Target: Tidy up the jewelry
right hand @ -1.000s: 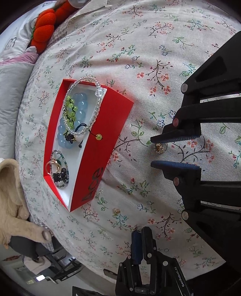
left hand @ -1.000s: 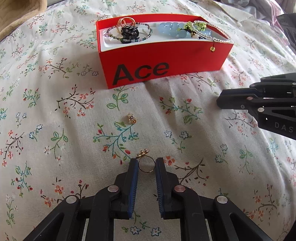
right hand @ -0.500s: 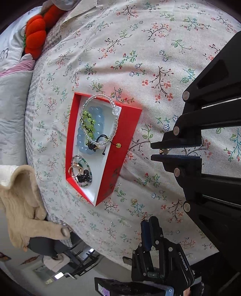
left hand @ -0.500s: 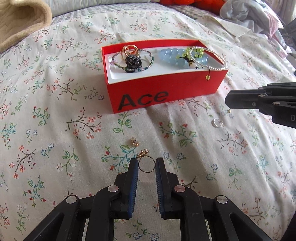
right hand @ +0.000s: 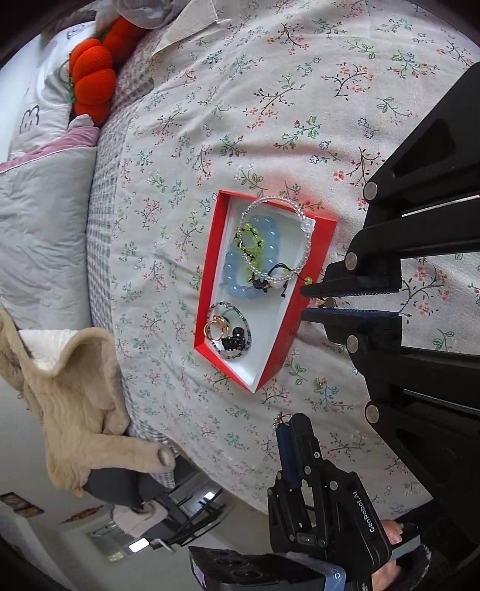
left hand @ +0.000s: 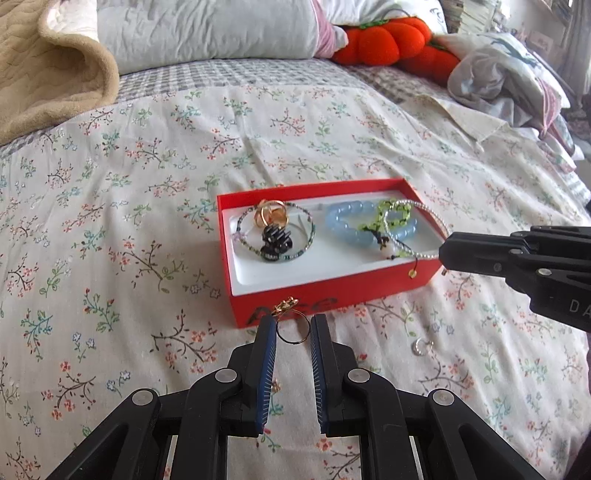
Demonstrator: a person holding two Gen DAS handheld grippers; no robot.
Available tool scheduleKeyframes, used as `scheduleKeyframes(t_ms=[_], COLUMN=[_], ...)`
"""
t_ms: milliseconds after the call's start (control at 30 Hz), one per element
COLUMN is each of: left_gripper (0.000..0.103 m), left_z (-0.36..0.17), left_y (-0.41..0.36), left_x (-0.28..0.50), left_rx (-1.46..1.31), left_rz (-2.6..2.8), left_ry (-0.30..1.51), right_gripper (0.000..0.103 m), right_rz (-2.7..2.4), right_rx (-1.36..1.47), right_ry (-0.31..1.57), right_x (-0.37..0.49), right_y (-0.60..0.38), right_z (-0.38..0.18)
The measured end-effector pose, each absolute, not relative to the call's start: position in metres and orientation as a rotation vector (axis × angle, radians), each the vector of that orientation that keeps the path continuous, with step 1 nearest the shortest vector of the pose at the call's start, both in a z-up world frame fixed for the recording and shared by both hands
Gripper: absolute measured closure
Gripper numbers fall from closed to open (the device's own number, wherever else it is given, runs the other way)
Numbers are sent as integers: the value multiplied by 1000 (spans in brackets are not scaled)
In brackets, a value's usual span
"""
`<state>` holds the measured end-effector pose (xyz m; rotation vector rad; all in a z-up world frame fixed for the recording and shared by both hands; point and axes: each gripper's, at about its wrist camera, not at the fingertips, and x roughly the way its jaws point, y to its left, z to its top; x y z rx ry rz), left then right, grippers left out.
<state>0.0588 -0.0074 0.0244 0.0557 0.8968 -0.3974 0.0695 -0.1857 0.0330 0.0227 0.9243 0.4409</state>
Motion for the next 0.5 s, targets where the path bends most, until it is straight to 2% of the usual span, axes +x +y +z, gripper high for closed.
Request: scheduleKeyframes(t_ms=[500], left_gripper=[89], left_z=[13], left_y=[-32], left_x=[96], left_rx=[3], left_rz=[-367], left_ry=[882], right_gripper=[97], right_rz=[352], right_rx=[118], right_ry=[922], right_x=[97], right_y=[-208], right_z=[28])
